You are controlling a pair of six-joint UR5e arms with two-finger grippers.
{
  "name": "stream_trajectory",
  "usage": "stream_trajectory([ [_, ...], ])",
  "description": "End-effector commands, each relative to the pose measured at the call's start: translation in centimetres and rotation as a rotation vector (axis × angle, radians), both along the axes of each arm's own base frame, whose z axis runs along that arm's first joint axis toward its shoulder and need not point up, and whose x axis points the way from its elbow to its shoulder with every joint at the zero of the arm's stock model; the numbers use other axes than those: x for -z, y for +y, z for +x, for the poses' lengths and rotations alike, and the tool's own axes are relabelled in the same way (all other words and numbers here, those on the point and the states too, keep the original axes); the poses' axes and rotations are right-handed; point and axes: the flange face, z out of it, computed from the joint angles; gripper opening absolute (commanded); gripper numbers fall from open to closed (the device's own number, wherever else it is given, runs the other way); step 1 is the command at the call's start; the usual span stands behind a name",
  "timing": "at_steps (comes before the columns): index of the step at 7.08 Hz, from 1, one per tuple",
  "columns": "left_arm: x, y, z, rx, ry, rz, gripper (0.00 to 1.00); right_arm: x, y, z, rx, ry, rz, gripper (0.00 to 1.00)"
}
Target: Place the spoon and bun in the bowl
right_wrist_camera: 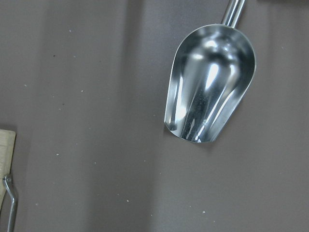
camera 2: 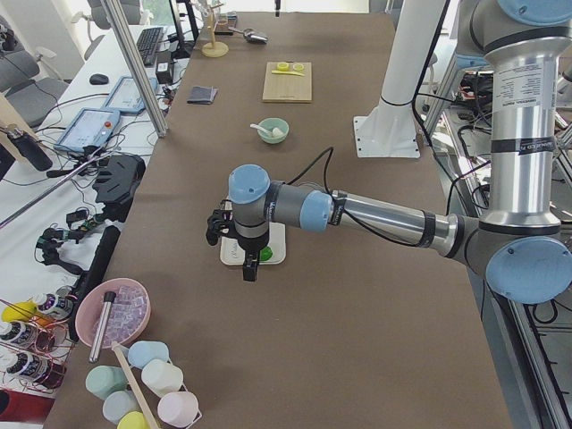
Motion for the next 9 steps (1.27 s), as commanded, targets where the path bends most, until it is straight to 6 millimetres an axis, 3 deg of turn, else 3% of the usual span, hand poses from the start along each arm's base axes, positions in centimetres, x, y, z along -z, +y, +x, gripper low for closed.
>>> stream_trajectory([
  [1,0.5,-0.1,0.0,-0.001,-0.001,0.004,0.99,0.5,0.5,0.9,-0.014,-0.019,0.007,1.0],
  [4,0.0,0.4,-0.1,0.001,-0.001,-0.006,0.99,0.2,1.1,1.9,-0.036,-0.043,-0.013,1.0],
  [9,-0.1,0.4,-0.1,0.001,-0.003,-0.007,0.99,0.2,1.5,2.0,-0.041,-0.029,-0.01,1.0],
])
